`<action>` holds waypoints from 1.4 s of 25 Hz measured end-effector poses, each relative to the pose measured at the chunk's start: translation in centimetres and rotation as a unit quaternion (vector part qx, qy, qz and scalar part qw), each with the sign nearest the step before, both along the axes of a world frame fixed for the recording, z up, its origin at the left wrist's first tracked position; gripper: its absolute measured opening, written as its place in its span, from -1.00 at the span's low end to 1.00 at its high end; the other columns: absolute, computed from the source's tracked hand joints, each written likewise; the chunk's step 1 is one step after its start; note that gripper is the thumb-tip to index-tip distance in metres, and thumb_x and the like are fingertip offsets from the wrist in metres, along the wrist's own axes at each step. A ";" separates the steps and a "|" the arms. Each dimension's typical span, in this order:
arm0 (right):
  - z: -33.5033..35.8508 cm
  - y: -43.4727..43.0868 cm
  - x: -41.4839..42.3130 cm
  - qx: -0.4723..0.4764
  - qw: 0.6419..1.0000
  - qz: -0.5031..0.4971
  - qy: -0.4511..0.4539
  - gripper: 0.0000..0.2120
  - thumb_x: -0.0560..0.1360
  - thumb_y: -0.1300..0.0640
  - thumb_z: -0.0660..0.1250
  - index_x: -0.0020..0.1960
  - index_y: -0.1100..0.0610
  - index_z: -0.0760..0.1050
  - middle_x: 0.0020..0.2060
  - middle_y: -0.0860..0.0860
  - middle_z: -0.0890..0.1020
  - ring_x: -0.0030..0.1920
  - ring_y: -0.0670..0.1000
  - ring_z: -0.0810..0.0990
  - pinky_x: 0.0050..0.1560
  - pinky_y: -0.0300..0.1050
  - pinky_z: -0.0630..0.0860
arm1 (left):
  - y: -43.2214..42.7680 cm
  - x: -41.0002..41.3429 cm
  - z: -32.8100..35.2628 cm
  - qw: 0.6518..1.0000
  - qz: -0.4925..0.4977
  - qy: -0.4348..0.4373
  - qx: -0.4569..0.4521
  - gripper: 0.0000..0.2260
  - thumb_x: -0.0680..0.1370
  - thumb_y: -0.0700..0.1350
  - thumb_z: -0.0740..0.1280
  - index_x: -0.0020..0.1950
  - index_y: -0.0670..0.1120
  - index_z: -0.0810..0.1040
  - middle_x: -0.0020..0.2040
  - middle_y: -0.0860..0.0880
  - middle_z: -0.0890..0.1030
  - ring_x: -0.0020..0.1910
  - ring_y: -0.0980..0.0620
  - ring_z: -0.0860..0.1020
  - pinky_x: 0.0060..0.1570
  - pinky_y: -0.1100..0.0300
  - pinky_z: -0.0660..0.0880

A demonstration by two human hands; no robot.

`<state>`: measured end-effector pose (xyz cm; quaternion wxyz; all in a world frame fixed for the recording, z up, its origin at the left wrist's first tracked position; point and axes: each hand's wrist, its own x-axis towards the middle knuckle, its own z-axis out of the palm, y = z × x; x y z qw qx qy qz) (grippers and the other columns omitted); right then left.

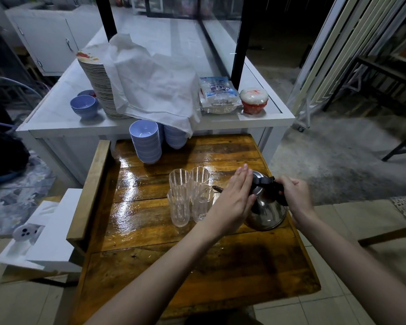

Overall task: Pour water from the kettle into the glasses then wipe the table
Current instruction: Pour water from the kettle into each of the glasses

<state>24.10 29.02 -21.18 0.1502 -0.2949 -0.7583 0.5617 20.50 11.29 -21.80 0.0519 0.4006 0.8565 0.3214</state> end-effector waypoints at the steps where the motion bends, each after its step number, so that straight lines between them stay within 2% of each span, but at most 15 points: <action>1: 0.2 -0.2 0.0 -0.008 1.000 -0.004 0.007 -0.75 0.39 0.01 0.29 -0.41 0.10 0.51 -0.44 0.06 0.47 -0.29 0.09 0.46 -0.25 0.03 0.36 | -0.1 -0.1 0.2 1.000 -0.002 0.007 -0.001 -0.46 0.68 -0.01 -0.02 0.57 -0.15 -0.16 0.59 -0.10 -0.19 0.56 0.06 -0.24 0.53 0.19 -0.23; 3: 0.7 -0.6 -0.2 -0.018 1.000 -0.010 0.015 -0.75 0.39 0.01 0.30 -0.38 0.14 0.51 -0.41 0.09 0.50 -0.30 0.09 0.48 -0.26 0.00 0.39 | -0.3 -0.1 0.8 1.000 0.000 0.021 0.002 -0.47 0.69 -0.01 -0.02 0.57 -0.16 -0.15 0.59 -0.10 -0.18 0.56 0.06 -0.23 0.52 0.19 -0.24; 6: 1.8 -1.2 -0.9 -0.021 0.999 0.004 0.038 -0.73 0.48 0.13 0.29 -0.38 0.13 0.53 -0.43 0.04 0.52 -0.32 0.01 0.49 -0.32 -0.09 0.40 | -1.0 -0.2 1.8 0.999 0.013 0.029 0.010 -0.47 0.69 -0.01 -0.03 0.57 -0.16 -0.14 0.59 -0.10 -0.18 0.56 0.06 -0.23 0.51 0.22 -0.25; 9: 2.5 -2.0 -1.9 0.011 0.999 0.029 0.043 -0.73 0.47 0.09 0.30 -0.37 0.16 0.57 -0.41 0.07 0.55 -0.30 0.04 0.51 -0.27 -0.03 0.42 | -2.0 -0.4 2.0 0.998 0.036 0.035 0.025 -0.47 0.68 0.01 -0.03 0.58 -0.15 -0.13 0.59 -0.09 -0.18 0.56 0.06 -0.23 0.53 0.19 -0.22; 12: 2.8 -2.8 -2.9 0.042 0.996 0.064 0.039 -0.66 0.46 0.06 0.29 -0.32 0.31 0.55 -0.41 0.11 0.56 -0.29 0.07 0.52 -0.25 0.00 0.44 | -2.9 -0.6 1.7 0.997 0.067 0.012 0.030 -0.46 0.68 0.02 -0.03 0.58 -0.11 -0.17 0.59 -0.05 -0.20 0.56 0.09 -0.24 0.52 0.19 -0.21; 14: 3.1 -3.5 -3.5 0.059 0.994 0.085 0.035 -0.62 0.42 0.01 0.28 -0.30 0.35 0.54 -0.43 0.15 0.55 -0.31 0.07 0.50 -0.27 0.01 0.42 | -3.4 -0.6 1.6 0.996 0.081 -0.009 0.040 -0.45 0.68 0.03 -0.02 0.58 -0.08 -0.19 0.59 -0.02 -0.23 0.55 0.13 -0.26 0.51 0.23 -0.22; 16: 3.2 -3.9 -3.9 0.075 0.992 0.098 0.031 -0.59 0.38 -0.04 0.27 -0.28 0.34 0.57 -0.37 0.27 0.60 -0.32 0.09 0.53 -0.28 0.10 0.49 | -3.8 -0.5 1.3 0.995 0.088 -0.017 0.046 -0.45 0.68 0.02 -0.01 0.58 -0.07 -0.20 0.58 -0.01 -0.24 0.55 0.14 -0.27 0.50 0.24 -0.23; 20: 3.4 -4.2 -4.4 0.097 0.987 0.124 0.027 -0.60 0.44 -0.01 0.28 -0.27 0.34 0.59 -0.30 0.29 0.64 -0.19 0.29 0.63 -0.15 0.24 0.59 | -4.2 -0.6 1.0 0.993 0.103 -0.033 0.054 -0.45 0.68 0.02 0.00 0.57 -0.07 -0.20 0.58 0.00 -0.24 0.54 0.16 -0.28 0.51 0.23 -0.22; 23: 3.7 -4.2 -4.9 0.107 0.984 0.141 0.025 -0.63 0.51 0.05 0.29 -0.27 0.34 0.59 -0.30 0.27 0.64 -0.16 0.27 0.63 -0.13 0.21 0.60 | -4.3 -0.7 0.8 0.992 0.108 -0.041 0.060 -0.45 0.68 0.02 0.00 0.57 -0.08 -0.20 0.58 0.00 -0.25 0.54 0.17 -0.28 0.51 0.23 -0.22; 28: 3.9 -4.2 -5.1 0.111 0.982 0.152 0.017 -0.64 0.54 0.09 0.29 -0.27 0.35 0.58 -0.35 0.21 0.63 -0.27 0.14 0.58 -0.22 0.01 0.52 | -4.0 -1.0 0.6 0.990 0.115 -0.048 0.063 -0.45 0.68 0.03 0.00 0.57 -0.08 -0.19 0.58 0.01 -0.24 0.54 0.16 -0.27 0.51 0.22 -0.21; 32: 4.0 -4.1 -5.2 0.126 0.980 0.154 0.010 -0.64 0.53 0.08 0.30 -0.28 0.33 0.59 -0.33 0.24 0.64 -0.27 0.18 0.60 -0.23 0.07 0.55 | -3.8 -1.0 0.5 0.989 0.120 -0.048 0.065 -0.45 0.68 0.03 0.00 0.57 -0.08 -0.18 0.58 0.01 -0.25 0.54 0.16 -0.27 0.52 0.22 -0.21; 35: 4.1 -3.9 -5.2 0.135 0.979 0.153 0.006 -0.65 0.53 0.07 0.30 -0.26 0.32 0.61 -0.30 0.25 0.66 -0.18 0.24 0.64 -0.13 0.18 0.60 | -3.6 -0.9 0.3 0.989 0.121 -0.045 0.068 -0.45 0.68 0.02 0.00 0.57 -0.08 -0.19 0.57 0.01 -0.25 0.55 0.15 -0.27 0.52 0.21 -0.20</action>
